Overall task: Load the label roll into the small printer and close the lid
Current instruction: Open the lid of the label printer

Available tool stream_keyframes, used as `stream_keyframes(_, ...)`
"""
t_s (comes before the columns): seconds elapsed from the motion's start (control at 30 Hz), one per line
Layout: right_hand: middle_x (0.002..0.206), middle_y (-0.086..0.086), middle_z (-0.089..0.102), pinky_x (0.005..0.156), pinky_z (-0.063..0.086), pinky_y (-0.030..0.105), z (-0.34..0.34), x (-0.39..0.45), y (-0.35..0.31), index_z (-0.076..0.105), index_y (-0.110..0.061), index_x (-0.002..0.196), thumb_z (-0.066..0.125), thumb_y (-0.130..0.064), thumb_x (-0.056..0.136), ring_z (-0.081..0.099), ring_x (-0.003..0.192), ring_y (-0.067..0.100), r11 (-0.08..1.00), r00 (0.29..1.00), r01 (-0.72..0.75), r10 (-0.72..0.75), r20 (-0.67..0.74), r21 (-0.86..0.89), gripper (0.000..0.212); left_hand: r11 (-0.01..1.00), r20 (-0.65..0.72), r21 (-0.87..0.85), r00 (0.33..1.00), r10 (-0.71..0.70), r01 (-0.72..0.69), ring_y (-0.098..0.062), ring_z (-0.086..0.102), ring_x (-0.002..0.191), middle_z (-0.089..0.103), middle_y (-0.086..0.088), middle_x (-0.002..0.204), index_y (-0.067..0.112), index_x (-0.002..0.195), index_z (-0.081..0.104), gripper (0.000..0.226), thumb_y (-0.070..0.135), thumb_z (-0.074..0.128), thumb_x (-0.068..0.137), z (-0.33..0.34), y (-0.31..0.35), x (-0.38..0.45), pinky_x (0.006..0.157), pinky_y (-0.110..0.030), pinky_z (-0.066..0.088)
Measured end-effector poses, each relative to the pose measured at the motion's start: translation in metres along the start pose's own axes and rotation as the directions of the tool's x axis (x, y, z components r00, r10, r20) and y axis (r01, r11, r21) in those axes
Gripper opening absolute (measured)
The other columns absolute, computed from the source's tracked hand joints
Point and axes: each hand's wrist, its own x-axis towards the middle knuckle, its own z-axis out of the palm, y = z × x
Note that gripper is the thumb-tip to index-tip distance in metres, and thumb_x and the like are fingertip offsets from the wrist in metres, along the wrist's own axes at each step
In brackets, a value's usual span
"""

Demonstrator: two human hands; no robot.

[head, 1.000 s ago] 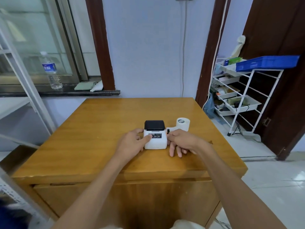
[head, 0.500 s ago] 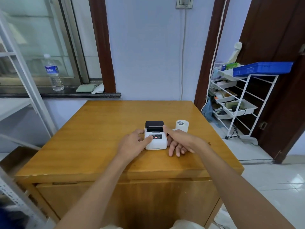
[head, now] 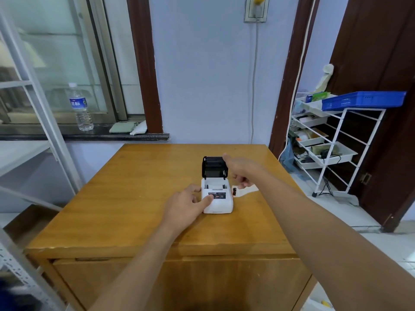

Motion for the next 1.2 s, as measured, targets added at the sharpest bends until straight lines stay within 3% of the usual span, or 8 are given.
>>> stream_keyframes(0.13,0.056,0.005,0.059,0.076,0.056,0.038,0.012,0.009,0.004,0.058,-0.012,0.069,0.015,-0.062,0.104,0.067,0.053,0.023,0.983,0.963,0.165,-0.179,-0.203,-0.080,0.075,1.000,-0.005,-0.010,1.000,-0.007,0.007,-0.016,0.067,0.061,0.071,0.000,0.065,0.026,0.130,0.062,0.057,0.066,0.061,0.090,-0.001,0.000,0.000,0.059,-0.044,0.051)
stream_keyframes(0.2,0.063,0.007,0.065,0.076,0.057,0.040,0.018,0.012,0.010,0.060,-0.010,0.068,0.027,-0.054,0.105,0.064,0.054,0.025,0.957,0.929,0.274,-0.290,-0.230,-0.101,0.066,1.000,-0.018,-0.002,1.000,0.008,-0.008,-0.011,0.061,0.058,0.065,0.006,0.062,0.029,0.139,0.052,0.060,0.064,0.060,0.091,-0.001,0.002,-0.001,0.052,-0.036,0.044)
stream_keyframes(0.3,0.062,0.006,0.062,0.064,0.050,0.037,0.020,0.014,0.017,0.061,-0.011,0.068,0.050,-0.037,0.099,0.059,0.051,0.023,0.903,0.906,0.374,-0.405,-0.125,-0.213,0.043,0.994,-0.010,0.043,0.995,0.098,-0.098,-0.014,0.065,0.065,0.065,0.007,0.068,0.039,0.150,0.038,0.059,0.060,0.050,0.096,-0.002,0.002,-0.004,0.060,-0.039,0.053)
stream_keyframes(0.43,0.090,0.003,0.074,0.057,0.048,0.028,0.016,0.008,0.019,0.076,-0.014,0.103,0.065,-0.033,0.096,0.058,0.055,0.012,0.842,0.885,0.453,-0.465,0.034,-0.292,0.024,0.966,0.055,0.225,0.991,0.118,-0.128,-0.020,0.066,0.075,0.062,0.006,0.070,0.051,0.146,0.044,0.045,0.058,0.032,0.103,-0.003,0.005,-0.007,0.070,-0.041,0.054)
stream_keyframes(0.6,0.120,-0.006,0.073,0.091,0.058,0.041,0.019,0.011,0.009,0.077,-0.025,0.113,0.074,-0.042,0.091,0.067,0.104,0.016,0.731,0.848,0.514,-0.514,0.134,-0.448,0.028,0.958,0.042,0.257,0.992,0.117,-0.124,-0.021,0.065,0.075,0.070,0.004,0.076,0.047,0.140,0.043,0.042,0.058,0.030,0.101,-0.001,0.006,-0.004,0.063,-0.037,0.045)
stream_keyframes(0.9,0.081,-0.004,0.064,0.059,0.045,0.025,0.019,0.011,-0.010,0.071,-0.018,0.127,0.072,-0.025,0.096,0.059,0.064,0.013,0.700,0.882,0.470,-0.404,0.244,-0.538,0.032,0.957,-0.015,0.277,0.996,0.093,-0.085,-0.021,0.063,0.067,0.068,0.004,0.071,0.046,0.130,0.042,0.038,0.061,0.037,0.095,0.002,0.009,-0.003,0.053,-0.034,0.039)
stream_keyframes(1.1,0.103,0.003,0.070,0.056,0.044,0.023,0.022,0.012,-0.007,0.070,-0.014,0.128,0.068,-0.023,0.099,0.055,0.062,0.013,0.733,0.892,0.452,-0.383,0.241,-0.508,0.031,0.949,-0.087,0.311,0.994,0.072,-0.041,-0.024,0.061,0.064,0.063,0.000,0.066,0.035,0.119,0.043,0.037,0.058,0.042,0.090,0.004,0.017,-0.006,0.057,-0.036,0.046)
stream_keyframes(1.2,0.089,-0.003,0.065,0.056,0.044,0.023,0.023,0.010,-0.007,0.071,-0.014,0.127,0.068,-0.024,0.099,0.055,0.063,0.013,0.735,0.888,0.459,-0.388,0.245,-0.498,0.029,0.962,-0.084,0.270,0.994,0.062,-0.037,-0.022,0.061,0.062,0.062,0.002,0.065,0.034,0.115,0.043,0.037,0.060,0.044,0.089,0.005,0.015,-0.006,0.052,-0.035,0.042)
